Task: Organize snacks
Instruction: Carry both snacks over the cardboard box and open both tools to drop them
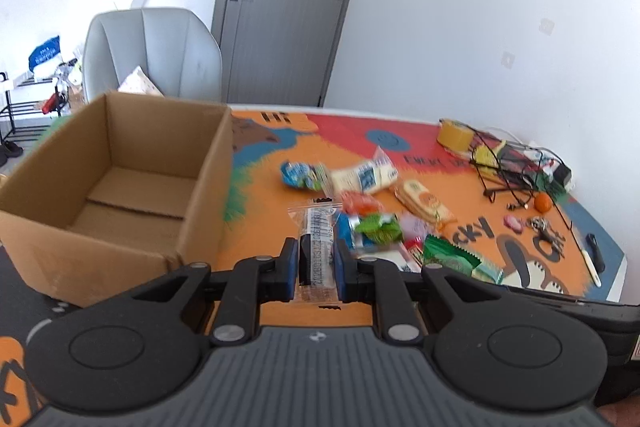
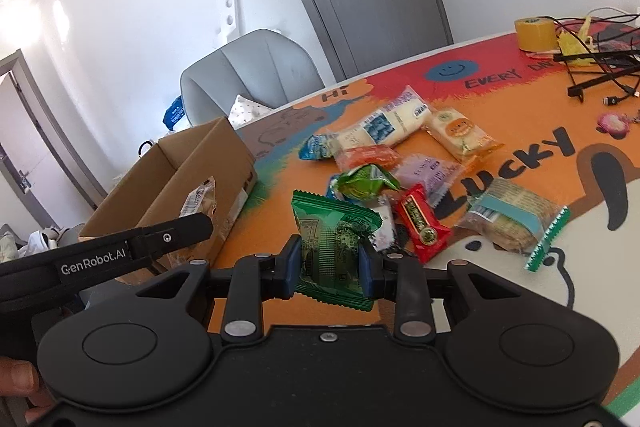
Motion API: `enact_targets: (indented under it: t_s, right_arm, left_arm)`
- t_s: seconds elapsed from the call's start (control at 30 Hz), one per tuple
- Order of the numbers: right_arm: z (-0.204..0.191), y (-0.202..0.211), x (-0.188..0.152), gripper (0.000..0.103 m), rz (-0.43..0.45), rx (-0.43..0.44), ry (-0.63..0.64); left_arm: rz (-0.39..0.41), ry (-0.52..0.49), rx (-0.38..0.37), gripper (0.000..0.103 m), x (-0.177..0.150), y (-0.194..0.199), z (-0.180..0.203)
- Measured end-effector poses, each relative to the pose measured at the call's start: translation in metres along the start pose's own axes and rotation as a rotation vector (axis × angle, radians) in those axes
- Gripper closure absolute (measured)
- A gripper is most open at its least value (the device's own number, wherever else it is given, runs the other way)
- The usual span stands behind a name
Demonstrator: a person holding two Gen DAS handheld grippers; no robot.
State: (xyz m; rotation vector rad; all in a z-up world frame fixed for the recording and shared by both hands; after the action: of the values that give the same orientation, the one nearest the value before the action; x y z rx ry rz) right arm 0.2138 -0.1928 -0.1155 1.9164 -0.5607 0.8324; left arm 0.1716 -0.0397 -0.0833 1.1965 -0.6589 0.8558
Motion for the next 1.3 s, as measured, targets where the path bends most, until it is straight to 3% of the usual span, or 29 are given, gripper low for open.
enact_targets:
  t_s: [0.33,0.7,1.3]
  right_arm:
    - [-0.04,-0.005,0.022,0.073,0.034,0.046,0.04]
    - [-0.089,-0.022,0.039,0.073,0.044,0.096,0.1]
    - [-0.138,-0.066,0.056,0.073,0.023,0.156,0.107]
  left_arm:
    - [0.104,0.01,0.05,0.085,0.032,0.031,-0.026]
    - [0.164,0.044,0.115,0.085,0.055,0.045,-0.07]
    - [0.138,0.154,0.223,0.085,0.057,0.025,-0.154]
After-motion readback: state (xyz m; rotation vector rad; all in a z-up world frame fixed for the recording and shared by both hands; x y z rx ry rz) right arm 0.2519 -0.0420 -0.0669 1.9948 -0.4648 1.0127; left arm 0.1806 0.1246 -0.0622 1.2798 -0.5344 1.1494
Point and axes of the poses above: each gripper's, at about its wrist camera, not at the fingertips, and y roughly against the way its jaws point, z to its right, x to its top, the point moved 8 cm from there along -y, roughly the way its jaws point, and after that the axes turned 6 degrees about -x, right-handed, at the moved point
